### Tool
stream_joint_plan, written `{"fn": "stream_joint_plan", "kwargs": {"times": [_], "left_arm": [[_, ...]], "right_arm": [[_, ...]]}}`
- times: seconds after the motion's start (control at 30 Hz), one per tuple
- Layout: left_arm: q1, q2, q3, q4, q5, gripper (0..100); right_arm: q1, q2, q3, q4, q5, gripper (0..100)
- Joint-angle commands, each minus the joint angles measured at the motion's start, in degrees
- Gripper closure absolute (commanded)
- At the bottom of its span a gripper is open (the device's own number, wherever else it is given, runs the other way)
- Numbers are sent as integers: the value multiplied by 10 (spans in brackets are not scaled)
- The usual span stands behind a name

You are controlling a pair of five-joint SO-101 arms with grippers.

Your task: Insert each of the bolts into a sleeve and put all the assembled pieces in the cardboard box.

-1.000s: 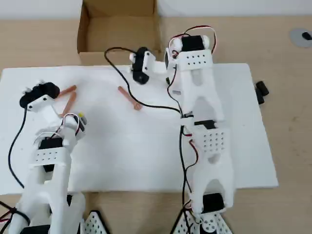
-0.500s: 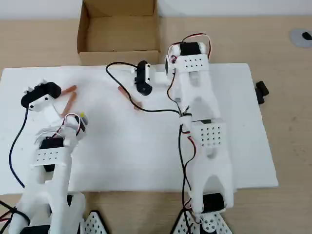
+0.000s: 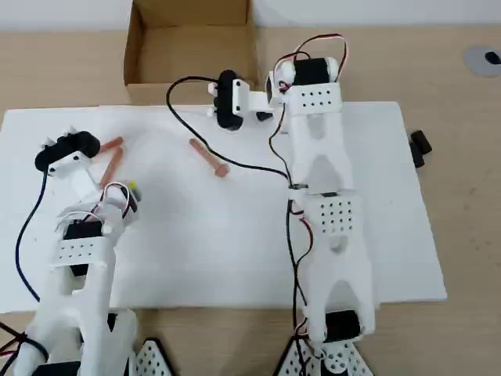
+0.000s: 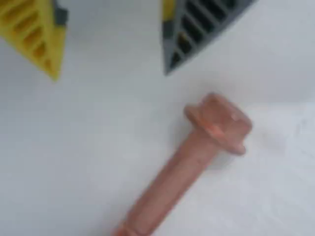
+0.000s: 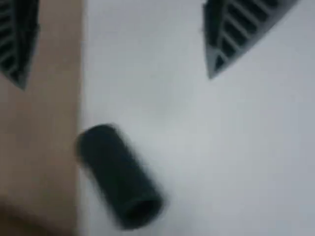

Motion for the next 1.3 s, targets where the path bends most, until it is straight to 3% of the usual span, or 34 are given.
{"fn": "stream_joint_plan", "kwargs": {"times": [0.0, 0.2, 0.33, 0.73, 1.13, 1.27], "left_arm": [[8, 0, -22, -10, -5, 850], [8, 0, -22, -10, -5, 850], [8, 0, -22, -10, -5, 850], [8, 0, -22, -10, -6, 850], [8, 0, -22, -10, -6, 850], [8, 0, -22, -10, -6, 851]], "right_arm": [[0, 32, -28, -152, 4, 726], [-14, 186, -30, -462, 19, 786], [-25, 248, -29, -519, 19, 766], [-29, 225, -32, -412, -19, 765], [-44, 113, -30, -210, -99, 733], [-58, 109, -28, -199, -100, 733]]}}
